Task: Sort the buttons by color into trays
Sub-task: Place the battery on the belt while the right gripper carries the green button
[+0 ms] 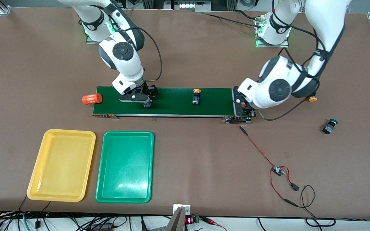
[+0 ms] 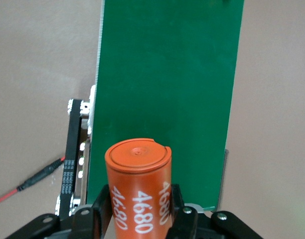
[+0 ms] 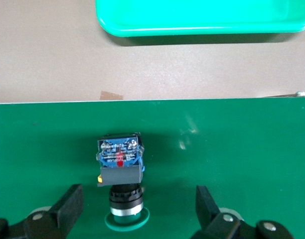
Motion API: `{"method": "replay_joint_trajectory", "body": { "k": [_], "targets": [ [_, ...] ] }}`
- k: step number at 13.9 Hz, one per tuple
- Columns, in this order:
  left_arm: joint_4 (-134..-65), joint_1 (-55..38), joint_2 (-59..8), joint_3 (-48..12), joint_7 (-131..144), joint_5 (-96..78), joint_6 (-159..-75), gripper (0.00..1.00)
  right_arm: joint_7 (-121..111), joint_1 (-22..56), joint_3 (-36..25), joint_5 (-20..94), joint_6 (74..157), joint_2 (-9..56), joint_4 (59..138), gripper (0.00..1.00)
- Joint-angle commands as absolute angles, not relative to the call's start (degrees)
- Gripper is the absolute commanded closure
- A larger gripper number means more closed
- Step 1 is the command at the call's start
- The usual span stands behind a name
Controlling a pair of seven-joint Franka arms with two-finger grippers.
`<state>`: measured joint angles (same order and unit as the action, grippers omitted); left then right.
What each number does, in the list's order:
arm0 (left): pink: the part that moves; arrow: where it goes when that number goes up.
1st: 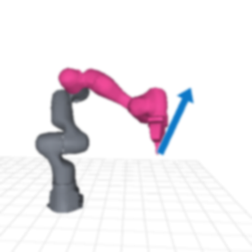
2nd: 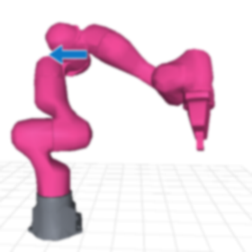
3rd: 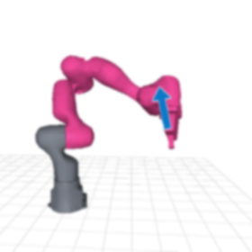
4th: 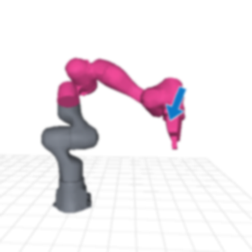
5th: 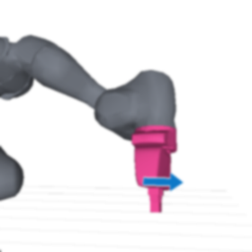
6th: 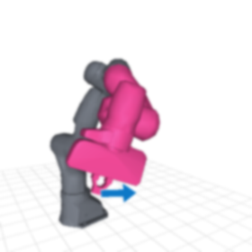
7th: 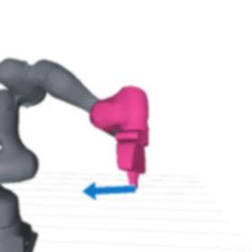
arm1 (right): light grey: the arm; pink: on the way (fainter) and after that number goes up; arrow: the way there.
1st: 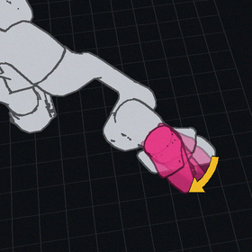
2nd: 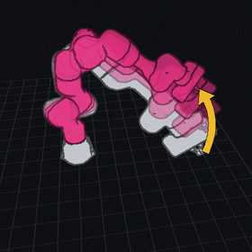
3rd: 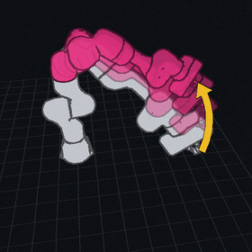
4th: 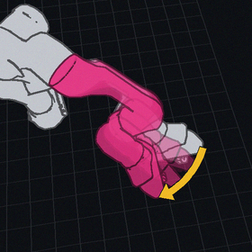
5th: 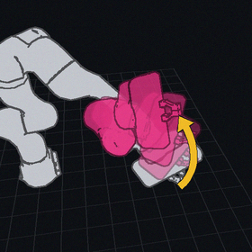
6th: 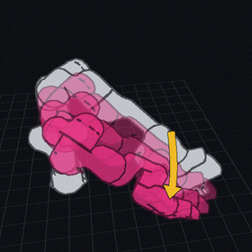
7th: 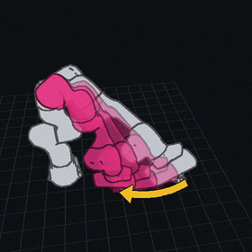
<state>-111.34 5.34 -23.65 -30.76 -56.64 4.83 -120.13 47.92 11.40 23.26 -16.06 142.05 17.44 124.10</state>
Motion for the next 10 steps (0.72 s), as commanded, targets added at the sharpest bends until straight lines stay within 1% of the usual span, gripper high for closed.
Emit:
{"method": "replay_joint_trajectory", "body": {
  "k": [1,4,5,6,7,10],
  "targets": [
    [-112.23,5.01,-23.2,-30.5,-57.22,7.47,-120.41,1.0,47.37,11.34,22.85,-17.84,141.94,18.28,123.93,0.0],
    [-112.67,3.61,-23.46,-30.5,-56.95,7.47,-120.41,1.0,47.46,11.43,21.97,-19.6,142.64,19.6,123.84,0.0],
    [-112.76,3.52,-23.73,-30.5,-56.69,7.47,-120.41,1.0,47.37,11.43,21.45,-20.03,142.99,19.77,123.84,0.03],
    [-113.2,3.43,-23.9,-30.5,-56.43,7.56,-120.5,1.0,47.37,11.43,21.27,-20.04,143.26,19.95,123.84,0.09],
    [-113.29,3.17,-23.91,-30.5,-56.25,7.56,-120.5,1.0,47.37,11.43,21.27,-20.04,143.26,20.04,123.84,0.18],
    [-114.08,2.2,-23.91,-30.5,-55.99,8.09,-120.41,1.0,47.37,11.43,21.18,-20.04,143.26,19.95,123.84,0.52]
  ]
}}
